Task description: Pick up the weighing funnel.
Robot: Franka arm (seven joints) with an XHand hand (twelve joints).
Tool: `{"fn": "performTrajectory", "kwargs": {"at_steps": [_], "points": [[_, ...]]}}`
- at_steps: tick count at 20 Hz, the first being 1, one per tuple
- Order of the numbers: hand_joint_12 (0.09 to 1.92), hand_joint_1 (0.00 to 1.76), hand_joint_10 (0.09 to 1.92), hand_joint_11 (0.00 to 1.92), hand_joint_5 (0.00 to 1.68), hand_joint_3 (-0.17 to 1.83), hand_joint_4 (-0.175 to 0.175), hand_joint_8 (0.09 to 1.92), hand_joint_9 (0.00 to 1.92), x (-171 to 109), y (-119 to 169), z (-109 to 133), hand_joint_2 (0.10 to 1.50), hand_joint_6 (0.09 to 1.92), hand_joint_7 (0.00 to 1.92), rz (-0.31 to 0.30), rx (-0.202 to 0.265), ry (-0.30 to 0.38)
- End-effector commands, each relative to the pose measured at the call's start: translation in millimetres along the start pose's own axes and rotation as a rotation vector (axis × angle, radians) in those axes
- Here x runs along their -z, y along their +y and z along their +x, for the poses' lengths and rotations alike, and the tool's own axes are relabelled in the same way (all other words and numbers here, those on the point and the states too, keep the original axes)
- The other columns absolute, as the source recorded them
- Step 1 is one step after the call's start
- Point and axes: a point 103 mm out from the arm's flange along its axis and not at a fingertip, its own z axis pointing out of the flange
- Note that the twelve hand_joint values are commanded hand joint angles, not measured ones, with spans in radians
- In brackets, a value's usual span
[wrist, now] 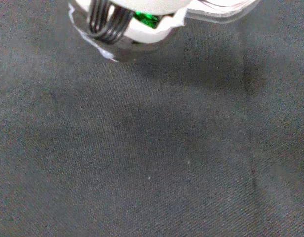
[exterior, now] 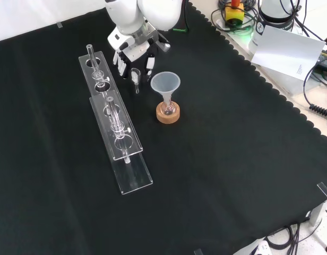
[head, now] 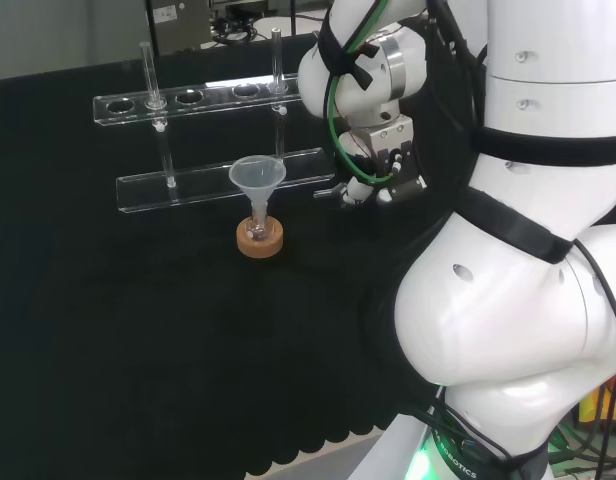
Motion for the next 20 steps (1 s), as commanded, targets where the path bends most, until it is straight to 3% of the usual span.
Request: {"fn": "performTrajectory", "kwargs": {"at_steps": [1,20], "points": [[1.06,1.23,0.57,0.82,1.01,0.31,-0.001,0.94,1.09,16,-11,-3,0.96,1.11,1.0,-0.007,0.001,0.007],[1.05,1.23,0.55,0.85,1.03,0.34,0.005,0.91,1.11,29,-23,4,0.93,1.08,1.02,0.022,0.015,0.007]]}}
